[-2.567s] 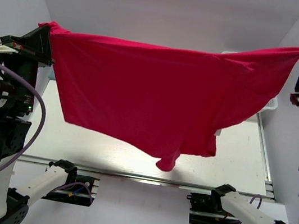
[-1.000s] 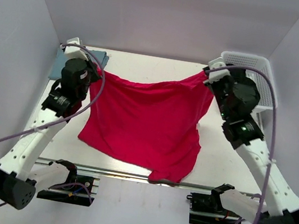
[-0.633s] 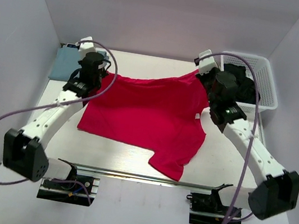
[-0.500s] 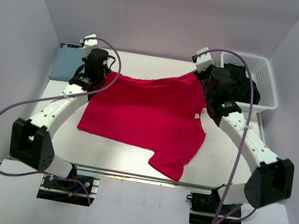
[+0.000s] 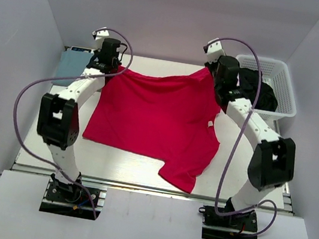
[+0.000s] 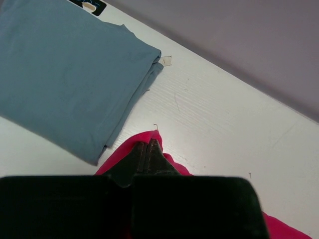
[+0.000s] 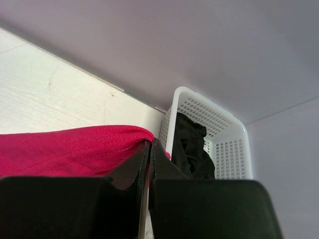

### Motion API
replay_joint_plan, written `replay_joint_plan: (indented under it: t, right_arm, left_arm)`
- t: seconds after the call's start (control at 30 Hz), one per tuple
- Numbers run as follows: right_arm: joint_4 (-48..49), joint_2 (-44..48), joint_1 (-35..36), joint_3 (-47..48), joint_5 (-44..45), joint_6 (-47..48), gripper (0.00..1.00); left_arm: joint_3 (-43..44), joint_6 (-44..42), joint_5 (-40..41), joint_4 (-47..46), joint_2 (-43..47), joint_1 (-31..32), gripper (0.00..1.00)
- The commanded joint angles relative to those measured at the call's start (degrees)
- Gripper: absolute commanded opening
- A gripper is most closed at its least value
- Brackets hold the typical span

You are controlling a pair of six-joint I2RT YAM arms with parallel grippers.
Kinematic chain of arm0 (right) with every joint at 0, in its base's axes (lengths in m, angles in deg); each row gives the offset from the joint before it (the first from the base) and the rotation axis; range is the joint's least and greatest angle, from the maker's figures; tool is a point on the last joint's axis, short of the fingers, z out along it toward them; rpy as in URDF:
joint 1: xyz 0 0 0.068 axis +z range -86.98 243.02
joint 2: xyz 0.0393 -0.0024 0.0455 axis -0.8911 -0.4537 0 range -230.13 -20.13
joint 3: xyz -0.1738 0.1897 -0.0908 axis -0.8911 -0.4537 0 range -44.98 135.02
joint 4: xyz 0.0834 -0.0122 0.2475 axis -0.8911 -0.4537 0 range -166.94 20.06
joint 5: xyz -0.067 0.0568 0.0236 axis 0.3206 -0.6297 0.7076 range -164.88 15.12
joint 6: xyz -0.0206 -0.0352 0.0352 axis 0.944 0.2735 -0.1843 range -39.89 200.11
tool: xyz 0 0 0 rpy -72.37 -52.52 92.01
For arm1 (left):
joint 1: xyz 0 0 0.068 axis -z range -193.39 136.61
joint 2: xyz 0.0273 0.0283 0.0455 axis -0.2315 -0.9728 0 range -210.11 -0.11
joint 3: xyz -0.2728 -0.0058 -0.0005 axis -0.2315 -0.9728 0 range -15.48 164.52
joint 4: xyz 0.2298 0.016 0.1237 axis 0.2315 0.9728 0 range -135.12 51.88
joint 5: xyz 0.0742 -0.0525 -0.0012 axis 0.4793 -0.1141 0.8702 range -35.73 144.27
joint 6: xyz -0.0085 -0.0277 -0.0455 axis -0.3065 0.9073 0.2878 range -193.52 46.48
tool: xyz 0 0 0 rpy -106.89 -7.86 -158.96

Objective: Fold and stack the t-shirts
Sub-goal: Flatten out the tshirt

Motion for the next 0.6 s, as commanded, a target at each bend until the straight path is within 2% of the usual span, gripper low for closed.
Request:
replay_joint_plan:
  t: [0.0, 0.27, 0.4, 0.43, 0.47, 0.5, 0.53, 0.57]
  right_arm:
    - [1.8, -4.5, -1.1, 5.9, 0.9, -0.7, 0.00]
    - [0.9, -16.2, -3.2, 15.6, 1.6, -1.4, 0.00]
    - [0.1, -24.0, -4.6, 24.2, 2.2, -2.7, 0.00]
    - [-0.2, -26.4, -4.8, 25.4, 2.0, -3.0, 0.03]
    - [-0.2, -28.6, -5.4, 27.4, 1.3, -4.1, 0.13]
    - [-0.6, -29.5, -5.5, 29.5, 0.8, -4.8, 0.23]
    - [-1.7, -31.6, -5.5, 30.5, -2.0, -5.2, 0.43]
    - [-2.4, -33.4, -6.0, 33.4, -3.0, -6.4, 0.51]
  left_arm:
    - [5.9, 0.4, -3.7, -0.1, -3.5, -1.9, 0.00]
    - [17.4, -0.8, -8.6, -0.9, -16.5, -3.5, 0.00]
    - [23.1, -2.9, -10.7, -1.6, -22.4, -3.5, 0.00]
    - [24.2, -2.9, -11.2, -1.6, -23.5, -4.1, 0.00]
    - [26.5, -3.5, -11.2, -1.6, -24.4, -4.1, 0.03]
    - [27.4, -4.0, -11.2, -1.6, -26.0, -4.1, 0.19]
    - [28.5, -4.5, -10.6, -1.0, -26.8, -4.1, 0.27]
    - [31.1, -4.5, -10.1, -0.3, -27.5, -4.1, 0.37]
